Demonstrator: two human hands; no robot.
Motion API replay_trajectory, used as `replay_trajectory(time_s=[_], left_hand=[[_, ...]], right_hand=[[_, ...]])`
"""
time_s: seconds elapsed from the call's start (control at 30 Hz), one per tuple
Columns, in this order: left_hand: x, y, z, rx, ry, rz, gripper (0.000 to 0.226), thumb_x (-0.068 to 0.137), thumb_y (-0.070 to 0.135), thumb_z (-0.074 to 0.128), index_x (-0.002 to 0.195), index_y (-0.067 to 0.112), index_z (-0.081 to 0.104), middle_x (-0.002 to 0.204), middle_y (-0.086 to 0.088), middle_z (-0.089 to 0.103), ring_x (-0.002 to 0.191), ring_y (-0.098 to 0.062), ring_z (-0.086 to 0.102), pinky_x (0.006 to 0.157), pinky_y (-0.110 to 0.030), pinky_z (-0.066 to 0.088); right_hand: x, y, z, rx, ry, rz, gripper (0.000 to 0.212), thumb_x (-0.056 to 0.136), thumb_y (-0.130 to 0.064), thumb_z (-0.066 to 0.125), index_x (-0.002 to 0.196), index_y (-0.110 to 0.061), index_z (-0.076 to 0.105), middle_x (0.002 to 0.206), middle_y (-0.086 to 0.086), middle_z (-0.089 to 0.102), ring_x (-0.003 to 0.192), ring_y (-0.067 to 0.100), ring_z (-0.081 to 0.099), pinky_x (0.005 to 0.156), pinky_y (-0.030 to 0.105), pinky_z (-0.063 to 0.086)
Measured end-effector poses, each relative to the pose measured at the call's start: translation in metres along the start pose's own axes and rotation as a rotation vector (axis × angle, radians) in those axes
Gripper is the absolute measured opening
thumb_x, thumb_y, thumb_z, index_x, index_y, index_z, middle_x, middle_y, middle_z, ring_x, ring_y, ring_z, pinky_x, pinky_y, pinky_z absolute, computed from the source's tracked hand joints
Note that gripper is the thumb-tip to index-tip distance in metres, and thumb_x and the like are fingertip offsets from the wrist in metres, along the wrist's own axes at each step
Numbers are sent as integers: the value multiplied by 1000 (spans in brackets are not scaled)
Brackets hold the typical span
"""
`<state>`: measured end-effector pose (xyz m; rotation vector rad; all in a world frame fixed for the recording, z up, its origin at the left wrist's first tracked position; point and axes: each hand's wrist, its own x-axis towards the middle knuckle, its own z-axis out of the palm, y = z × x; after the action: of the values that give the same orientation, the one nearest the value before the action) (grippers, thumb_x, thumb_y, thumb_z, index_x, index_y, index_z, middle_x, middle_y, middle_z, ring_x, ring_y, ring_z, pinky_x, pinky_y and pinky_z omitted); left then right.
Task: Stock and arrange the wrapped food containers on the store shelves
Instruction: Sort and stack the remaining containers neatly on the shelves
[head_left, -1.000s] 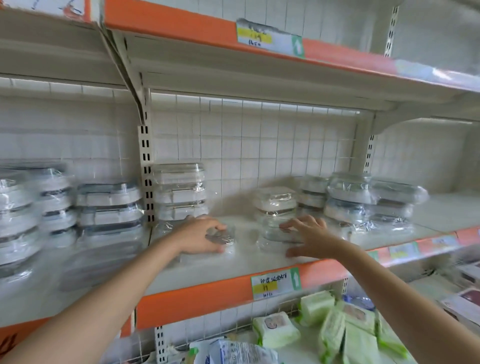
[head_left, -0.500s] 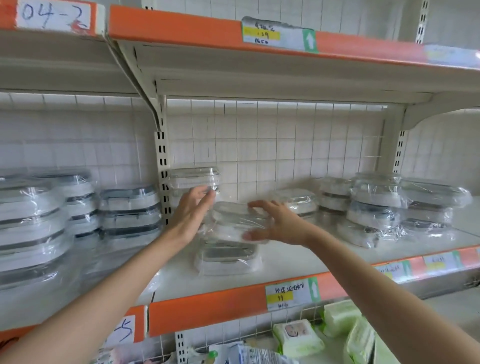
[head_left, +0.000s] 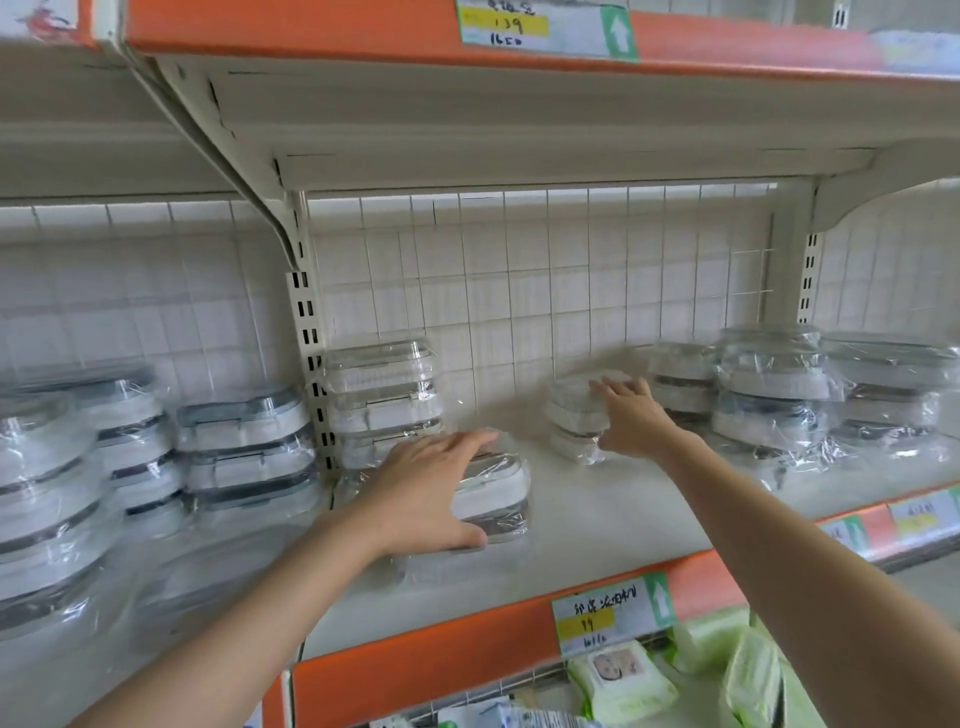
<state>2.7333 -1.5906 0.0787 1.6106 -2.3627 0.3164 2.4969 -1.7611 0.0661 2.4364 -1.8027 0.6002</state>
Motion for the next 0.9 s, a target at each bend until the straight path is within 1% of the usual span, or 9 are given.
replay_trajectory(time_s=[0.1,0.2,0.33,0.47,0.6,0.67,0.73,0.8,0.9], left_hand=[[1,-3,0,-49,-20,-24,89,69,49,74,142,35,24,152,17,27,137,-10,28,104,-21,19],[2,-7,-2,-133,-21,-41,89,67,49,78,140,39,30,151,20,25,137,-8,27,101,-19,20],[-4,-5,5,-218,35,-106,85,63,51,81,136,49,36,131,13,25,132,-11,22,105,-23,19],[-9,-8,4,-297,12,-135,80,68,51,78,134,55,34,123,19,24,133,-12,20,105,-26,22],[-10,-8,0,-283,-18,-138,78,73,50,74,138,54,31,129,17,26,132,-14,22,106,-30,26],[-10,-6,1,-277,-29,-140,77,76,46,72,140,52,29,130,17,27,131,-14,23,105,-29,26],[-11,-5,2,-276,-26,-140,78,77,43,71,142,47,28,131,15,27,129,-15,21,103,-27,24],[-10,-6,1,-284,-9,-146,83,77,40,73,145,36,26,136,12,28,131,-16,21,106,-27,24],[-10,-8,0,-471,-28,-201,87,78,46,72,145,27,20,144,11,32,136,-11,22,108,-25,21]], right_hand=[[2,3,1,-178,157,-67,68,82,-22,63,143,-24,34,139,-3,38,126,24,26,100,35,31],[4,6,-4,-205,185,-121,62,78,-33,69,135,-25,46,131,-4,41,124,24,27,99,38,29],[6,11,-2,44,-34,-45,72,72,-22,77,133,-21,38,153,1,14,141,33,6,108,48,29],[7,1,1,-54,22,-67,76,75,-27,75,137,-29,31,146,-5,35,128,27,22,84,38,40],[3,-13,-8,-268,93,-151,74,77,-47,69,139,-34,31,135,-5,46,119,25,33,91,35,35],[-1,-16,-9,-303,85,-163,67,78,-48,67,136,-34,35,129,-6,48,117,24,33,92,37,34],[-8,-17,-11,-246,80,-145,64,80,-44,67,136,-34,37,130,-6,48,120,24,32,95,43,35],[-17,-21,-19,-44,136,-117,63,83,-38,67,139,-29,39,135,-5,48,122,25,32,99,45,35],[-36,-33,-41,256,280,-194,60,81,-32,71,135,-18,47,131,2,54,115,25,42,98,33,29]])
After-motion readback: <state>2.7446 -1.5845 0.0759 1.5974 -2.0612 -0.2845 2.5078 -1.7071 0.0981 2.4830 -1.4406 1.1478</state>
